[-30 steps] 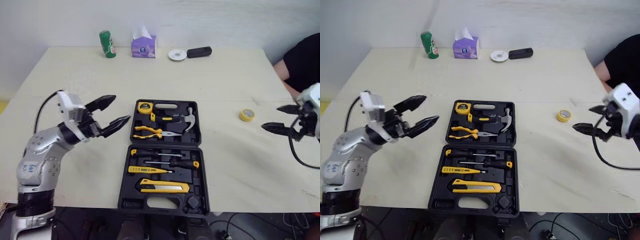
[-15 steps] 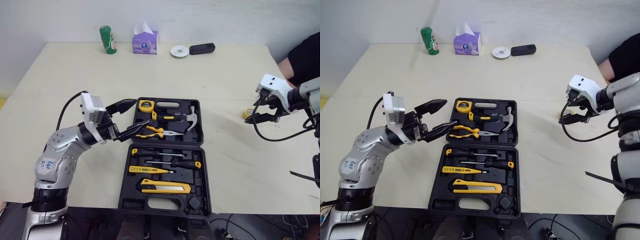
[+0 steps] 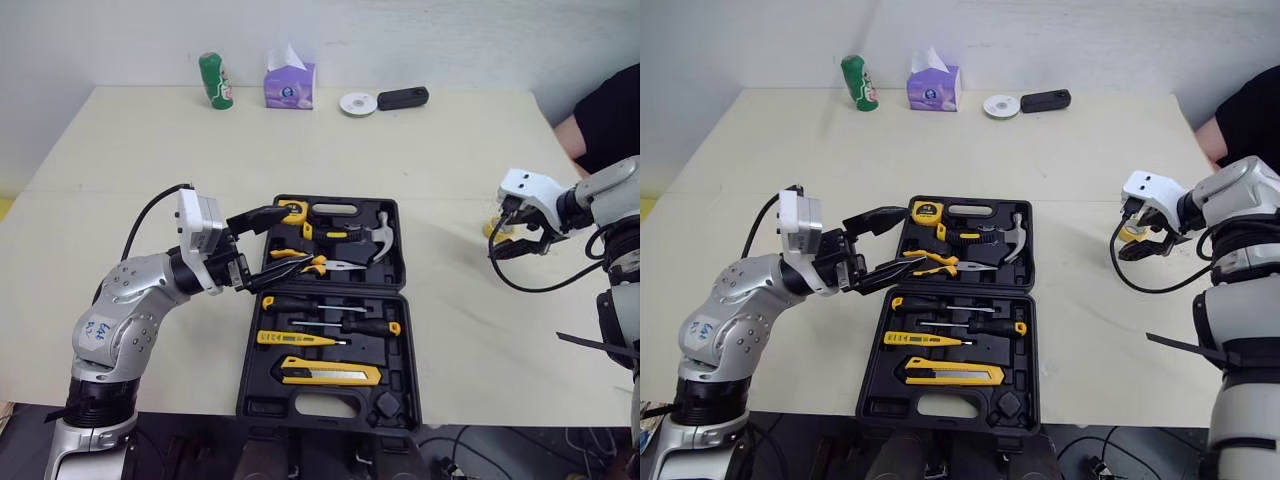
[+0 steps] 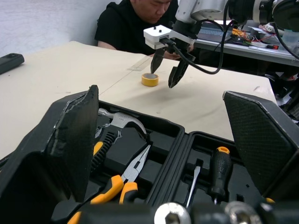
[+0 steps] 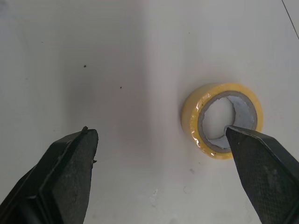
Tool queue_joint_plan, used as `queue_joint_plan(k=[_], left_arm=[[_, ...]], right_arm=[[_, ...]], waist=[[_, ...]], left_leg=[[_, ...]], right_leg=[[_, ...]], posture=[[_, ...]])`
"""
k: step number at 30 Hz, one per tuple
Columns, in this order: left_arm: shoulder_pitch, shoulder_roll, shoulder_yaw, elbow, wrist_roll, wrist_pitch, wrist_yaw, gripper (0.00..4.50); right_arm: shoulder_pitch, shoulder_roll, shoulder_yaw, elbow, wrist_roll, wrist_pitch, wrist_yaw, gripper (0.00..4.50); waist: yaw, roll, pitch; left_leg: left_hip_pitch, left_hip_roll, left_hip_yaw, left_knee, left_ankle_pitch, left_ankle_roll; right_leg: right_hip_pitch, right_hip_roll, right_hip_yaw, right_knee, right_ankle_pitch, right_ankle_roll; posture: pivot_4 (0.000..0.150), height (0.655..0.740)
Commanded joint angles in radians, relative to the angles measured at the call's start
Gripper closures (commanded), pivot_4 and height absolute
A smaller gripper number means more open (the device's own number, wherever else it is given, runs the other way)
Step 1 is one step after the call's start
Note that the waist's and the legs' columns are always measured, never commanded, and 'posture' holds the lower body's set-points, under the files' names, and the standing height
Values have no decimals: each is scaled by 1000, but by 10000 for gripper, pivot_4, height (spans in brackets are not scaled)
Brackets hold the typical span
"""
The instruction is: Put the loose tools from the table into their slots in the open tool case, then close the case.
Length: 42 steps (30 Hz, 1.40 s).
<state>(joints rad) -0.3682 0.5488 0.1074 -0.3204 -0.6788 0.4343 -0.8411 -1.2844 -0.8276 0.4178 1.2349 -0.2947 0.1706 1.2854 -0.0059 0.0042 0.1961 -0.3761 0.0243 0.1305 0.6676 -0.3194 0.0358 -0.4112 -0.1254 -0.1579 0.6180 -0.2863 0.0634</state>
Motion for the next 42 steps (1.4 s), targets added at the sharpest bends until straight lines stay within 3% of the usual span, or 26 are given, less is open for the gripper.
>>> queue_joint_plan(k=[1, 29, 32, 39, 42], left_arm=[[-6, -1, 2, -47, -9, -2, 6, 291], [-23, -21, -1, -21, -12, -9, -12, 291], [-31, -23, -4, -14, -11, -11, -20, 0], [-27, 17, -36, 17, 31, -41, -120, 0], [-31, 36, -54, 26, 40, -61, -177, 0]], right_arm=[[-13, -5, -29, 15, -16, -23, -22, 0], [12, 57, -91, 59, -36, 6, -3, 0], [8, 60, -96, 58, -34, 7, -2, 7708], [6, 50, -94, 51, -41, -7, 19, 44148], [10, 38, -91, 38, -45, -31, 28, 44725]], waist=[[-1, 0, 0], [-21, 0, 0], [-21, 0, 0], [-22, 0, 0], [-22, 0, 0]], left_leg=[[0, 0, 0, 0, 0, 0], [0, 0, 0, 0, 1, 0], [1, 0, 0, 0, 1, 0], [1, 0, 0, 0, 1, 0], [1, 0, 0, 0, 1, 0]], right_leg=[[0, 0, 0, 0, 0, 0], [0, 0, 0, 2, 0, 0], [0, 0, 0, 2, 0, 0], [0, 0, 0, 2, 0, 0], [0, 0, 1, 2, 0, 0]], posture=[[1500, 7400], [1500, 7400], [1500, 7400], [1500, 7400], [1500, 7400]])
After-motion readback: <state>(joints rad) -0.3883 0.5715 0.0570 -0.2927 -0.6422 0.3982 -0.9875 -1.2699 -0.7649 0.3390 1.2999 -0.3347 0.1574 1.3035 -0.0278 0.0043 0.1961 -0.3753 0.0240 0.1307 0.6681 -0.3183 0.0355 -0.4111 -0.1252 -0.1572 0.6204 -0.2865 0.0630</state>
